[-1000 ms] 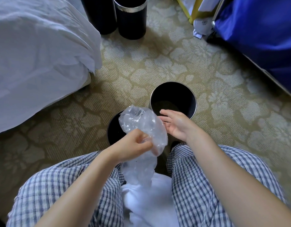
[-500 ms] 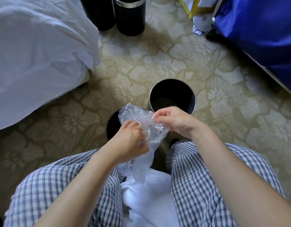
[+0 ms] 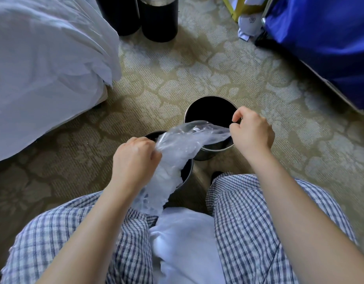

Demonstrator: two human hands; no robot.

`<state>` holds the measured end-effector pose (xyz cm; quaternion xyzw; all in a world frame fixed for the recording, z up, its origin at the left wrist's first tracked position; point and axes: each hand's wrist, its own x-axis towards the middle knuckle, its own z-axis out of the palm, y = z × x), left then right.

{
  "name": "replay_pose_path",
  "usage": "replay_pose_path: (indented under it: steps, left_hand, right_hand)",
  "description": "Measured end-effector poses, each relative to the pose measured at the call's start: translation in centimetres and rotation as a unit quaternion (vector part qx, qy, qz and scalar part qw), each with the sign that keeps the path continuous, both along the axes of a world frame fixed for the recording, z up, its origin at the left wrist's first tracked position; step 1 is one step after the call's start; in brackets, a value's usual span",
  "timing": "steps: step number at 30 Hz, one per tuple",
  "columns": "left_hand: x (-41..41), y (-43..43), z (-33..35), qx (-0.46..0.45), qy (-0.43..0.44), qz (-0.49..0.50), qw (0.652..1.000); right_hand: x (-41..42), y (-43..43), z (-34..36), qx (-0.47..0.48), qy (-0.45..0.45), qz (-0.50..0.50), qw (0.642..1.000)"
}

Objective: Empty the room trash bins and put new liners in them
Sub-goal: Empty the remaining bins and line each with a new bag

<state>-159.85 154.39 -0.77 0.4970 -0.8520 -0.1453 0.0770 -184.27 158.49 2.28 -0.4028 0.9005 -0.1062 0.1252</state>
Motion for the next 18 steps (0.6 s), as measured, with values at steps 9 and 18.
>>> replay_pose_path:
  steps: [9, 18]
  left_hand:
    - [0.2, -0.2, -0.2, 0.053, 0.056, -0.189, 0.979]
    - [0.1, 1.4, -1.2, 0.103, 0.056, -0.271, 0.955]
  right_hand:
    - [0.6, -1.2, -1.3, -0.099, -0.334, 0.000, 0.937]
    - [0.8, -1.0, -1.0, 0.003, -0.542, -0.011, 0.840]
